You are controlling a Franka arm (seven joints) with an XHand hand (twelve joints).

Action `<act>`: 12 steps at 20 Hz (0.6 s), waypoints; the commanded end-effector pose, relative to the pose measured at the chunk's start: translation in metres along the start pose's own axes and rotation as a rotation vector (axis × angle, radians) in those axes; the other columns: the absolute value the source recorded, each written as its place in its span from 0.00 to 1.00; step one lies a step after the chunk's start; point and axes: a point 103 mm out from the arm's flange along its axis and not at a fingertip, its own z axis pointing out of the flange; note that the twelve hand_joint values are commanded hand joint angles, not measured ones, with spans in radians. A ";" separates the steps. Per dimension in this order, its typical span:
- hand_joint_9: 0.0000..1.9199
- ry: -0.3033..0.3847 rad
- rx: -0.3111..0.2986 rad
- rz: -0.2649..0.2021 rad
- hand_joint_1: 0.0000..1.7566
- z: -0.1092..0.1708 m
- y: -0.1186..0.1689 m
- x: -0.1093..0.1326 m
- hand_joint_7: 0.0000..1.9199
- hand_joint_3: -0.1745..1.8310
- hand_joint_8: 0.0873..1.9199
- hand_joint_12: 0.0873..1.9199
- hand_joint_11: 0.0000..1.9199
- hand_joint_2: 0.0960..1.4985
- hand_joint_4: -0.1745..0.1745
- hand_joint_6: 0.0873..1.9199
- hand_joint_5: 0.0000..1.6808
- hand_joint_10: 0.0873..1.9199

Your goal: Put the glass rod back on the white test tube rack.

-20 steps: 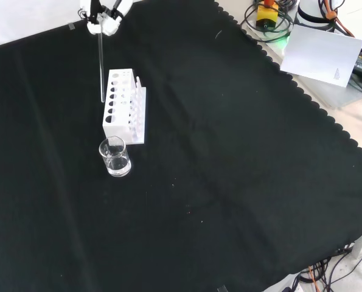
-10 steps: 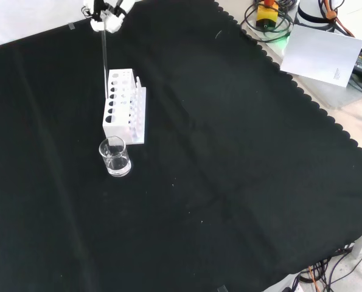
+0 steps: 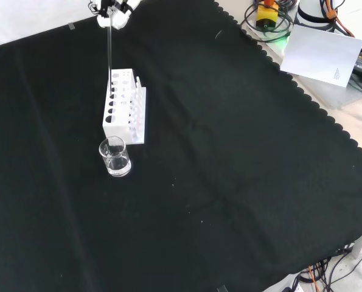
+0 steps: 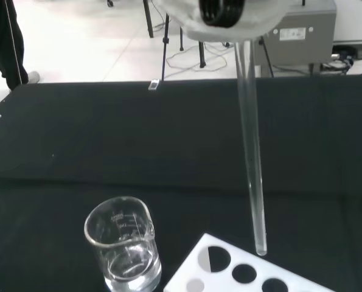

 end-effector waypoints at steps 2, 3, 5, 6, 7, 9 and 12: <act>0.89 0.039 0.018 -0.004 0.74 0.010 -0.025 0.014 0.62 0.09 0.49 0.47 0.77 0.66 0.00 0.03 0.76 0.30; 0.89 0.033 0.018 -0.005 0.74 0.011 -0.026 0.016 0.62 0.09 0.49 0.47 0.77 0.66 0.00 0.03 0.76 0.30; 0.89 0.026 0.025 -0.011 0.74 0.015 -0.029 0.023 0.62 0.09 0.49 0.47 0.77 0.66 0.00 0.03 0.76 0.31; 0.89 0.024 0.030 -0.015 0.74 0.016 -0.029 0.026 0.62 0.09 0.49 0.47 0.77 0.66 0.00 0.03 0.76 0.31; 0.89 0.025 0.033 -0.019 0.74 0.018 -0.029 0.029 0.62 0.09 0.49 0.47 0.77 0.66 0.00 0.03 0.76 0.31; 0.89 0.028 0.039 -0.031 0.74 0.019 -0.029 0.034 0.62 0.09 0.49 0.47 0.77 0.66 0.00 0.03 0.76 0.31; 0.89 0.029 0.040 -0.043 0.74 0.021 -0.028 0.041 0.62 0.09 0.49 0.47 0.77 0.66 0.00 0.03 0.76 0.31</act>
